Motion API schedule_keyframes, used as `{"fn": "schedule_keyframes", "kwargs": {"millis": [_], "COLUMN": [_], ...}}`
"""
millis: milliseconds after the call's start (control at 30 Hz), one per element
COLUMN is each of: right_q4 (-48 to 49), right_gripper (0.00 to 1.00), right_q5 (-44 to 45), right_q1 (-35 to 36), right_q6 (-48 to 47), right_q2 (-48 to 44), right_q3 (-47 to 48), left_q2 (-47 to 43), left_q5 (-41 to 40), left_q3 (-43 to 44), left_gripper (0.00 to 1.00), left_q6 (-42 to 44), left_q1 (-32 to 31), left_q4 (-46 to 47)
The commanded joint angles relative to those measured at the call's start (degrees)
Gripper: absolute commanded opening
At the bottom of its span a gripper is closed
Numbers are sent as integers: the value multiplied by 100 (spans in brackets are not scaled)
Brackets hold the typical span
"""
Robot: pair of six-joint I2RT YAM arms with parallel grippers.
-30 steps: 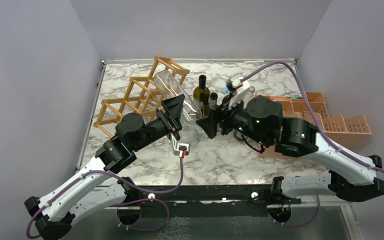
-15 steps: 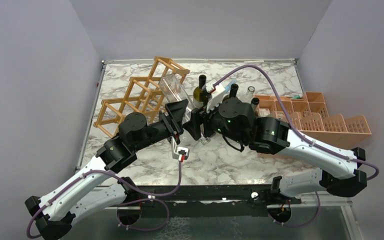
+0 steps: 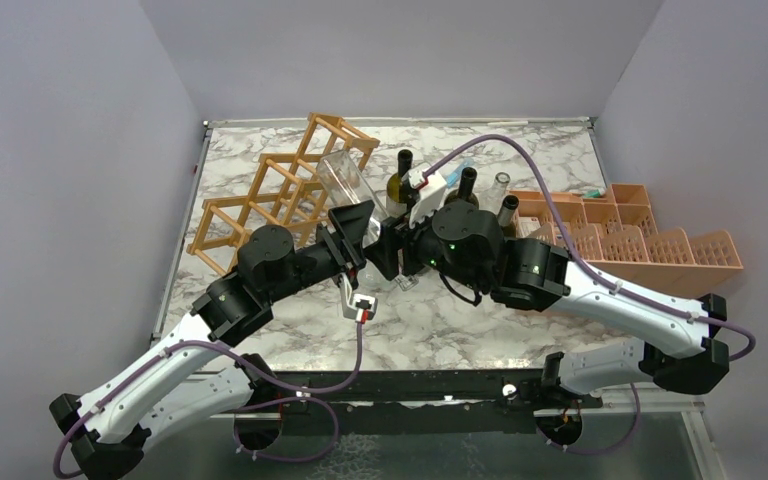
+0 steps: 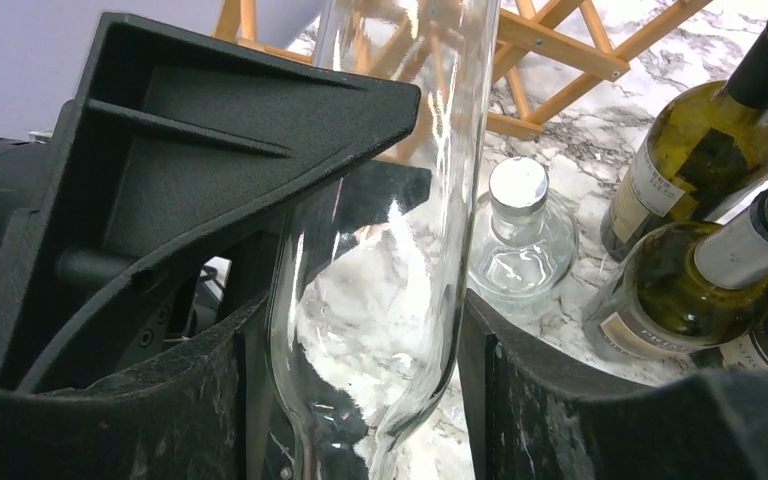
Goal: Put the wine bottle on the wine rack
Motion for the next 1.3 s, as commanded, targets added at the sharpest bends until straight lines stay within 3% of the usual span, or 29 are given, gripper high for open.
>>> {"fn": "schedule_keyframes", "kwargs": {"millis": [0,67,600,700,767,867,933,1033,1267], "right_q4": [687,879,1136,1071,1015,1011,1069,1201,1831], "right_gripper": [1,1,1,1,1,1,1,1,1], "right_q5": [242,273,864,974,983,824,459,-98,-1363], "right_q1": [14,14,14,14,14,14,14,14,45], "right_q6": [-147,-221,-203,-187,-182,-205,-282,-481,-555], "right_q2": [-200,-321,-941,-1018,-1051,-1061,-1044,-911,-187], "right_q3": [-163,-280,-744,-828,-928,-1094,-1209,-1248,-1157], "left_q2": [-97,-48,-506,-855,-1142,-1503,-1553,-1446,-673], "left_q5": [208,168,-97,-89,-309,-1605,-2744,-3529,-4220], "left_q3": [29,55,-202,-152,-171,-159,130,699,1935], "left_gripper": [92,99,99,99,99,99,99,99,99], "left_q6": [-94,-157,-1115,-2078,-3388,-5925,-7186,-7893,-8789], "left_q1": [-31,-33,-31,-37,-33,-31,-31,-32,-31], "left_q4": [487,487,285,475,997,2045,2167,1787,895]}}
